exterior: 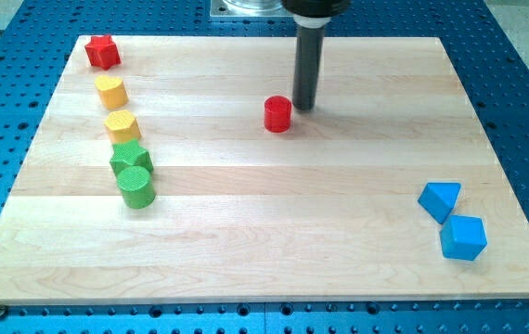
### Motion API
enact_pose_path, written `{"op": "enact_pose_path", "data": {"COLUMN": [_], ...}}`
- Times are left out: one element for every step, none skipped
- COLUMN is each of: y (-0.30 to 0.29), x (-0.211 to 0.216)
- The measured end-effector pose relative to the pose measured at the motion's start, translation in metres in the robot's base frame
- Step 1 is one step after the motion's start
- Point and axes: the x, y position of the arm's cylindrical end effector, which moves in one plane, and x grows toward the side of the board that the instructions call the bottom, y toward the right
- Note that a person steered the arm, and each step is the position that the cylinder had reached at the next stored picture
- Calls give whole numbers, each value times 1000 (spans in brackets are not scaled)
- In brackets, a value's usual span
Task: Slightly push the red circle to the left
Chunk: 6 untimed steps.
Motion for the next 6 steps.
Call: {"op": "enact_pose_path", "data": {"y": [19, 74, 52, -11, -80, -57], "x": [0, 2, 31, 28, 24, 36]}}
